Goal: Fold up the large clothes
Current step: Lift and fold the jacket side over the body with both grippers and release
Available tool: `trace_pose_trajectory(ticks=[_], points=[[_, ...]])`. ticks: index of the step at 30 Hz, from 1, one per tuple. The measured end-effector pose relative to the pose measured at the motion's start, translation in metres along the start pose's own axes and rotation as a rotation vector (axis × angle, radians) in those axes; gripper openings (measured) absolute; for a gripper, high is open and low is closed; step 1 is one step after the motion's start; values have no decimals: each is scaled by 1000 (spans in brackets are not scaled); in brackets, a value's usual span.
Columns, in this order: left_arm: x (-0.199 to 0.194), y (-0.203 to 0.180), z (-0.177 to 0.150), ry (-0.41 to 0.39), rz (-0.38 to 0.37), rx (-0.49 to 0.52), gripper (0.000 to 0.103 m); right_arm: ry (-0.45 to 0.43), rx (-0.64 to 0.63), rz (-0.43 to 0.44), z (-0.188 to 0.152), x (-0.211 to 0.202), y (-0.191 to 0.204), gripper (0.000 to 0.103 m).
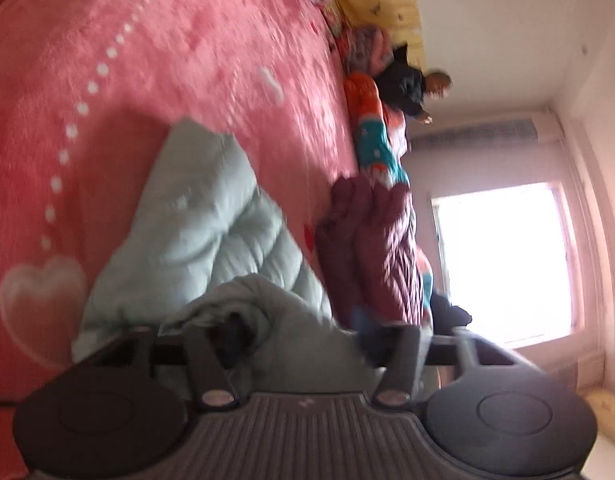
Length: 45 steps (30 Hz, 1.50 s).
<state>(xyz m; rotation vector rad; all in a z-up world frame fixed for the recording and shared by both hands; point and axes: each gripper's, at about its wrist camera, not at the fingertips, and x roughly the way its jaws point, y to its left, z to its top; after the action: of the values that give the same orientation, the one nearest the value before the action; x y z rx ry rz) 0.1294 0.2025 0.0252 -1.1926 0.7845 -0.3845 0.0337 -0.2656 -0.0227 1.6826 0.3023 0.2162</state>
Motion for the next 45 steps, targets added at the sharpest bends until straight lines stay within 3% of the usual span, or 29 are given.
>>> trace_pose_trajectory(ticks=[4, 10, 13, 17, 23, 28, 31, 42, 44, 45], points=[[-11, -4, 13, -84, -2, 27, 77, 10, -79, 8, 9, 2, 8, 103], [-40, -17, 18, -174, 82, 171, 83, 4, -197, 67, 17, -2, 22, 103], [-47, -19, 2, -119, 160, 285, 84, -14, -298, 41, 17, -14, 31, 103], [-53, -9, -35, 1, 253, 425, 85, -35, -554, -137, 3, -28, 49, 103], [-49, 0, -72, 82, 308, 610, 85, 44, -879, -339, -31, -31, 58, 103], [-39, 6, -78, 94, 326, 708, 85, 112, -1081, -394, -52, -33, 56, 103], [-32, 9, -80, 128, 315, 708, 84, 157, -1139, -458, -54, -29, 48, 103], [-16, 11, -84, 135, 323, 754, 82, 242, -1178, -519, -69, -14, 31, 103], [-14, 10, -85, 137, 319, 770, 77, 229, -1208, -537, -76, -11, 29, 103], [-14, 10, -86, 138, 319, 781, 69, 222, -1213, -540, -78, -10, 29, 103]])
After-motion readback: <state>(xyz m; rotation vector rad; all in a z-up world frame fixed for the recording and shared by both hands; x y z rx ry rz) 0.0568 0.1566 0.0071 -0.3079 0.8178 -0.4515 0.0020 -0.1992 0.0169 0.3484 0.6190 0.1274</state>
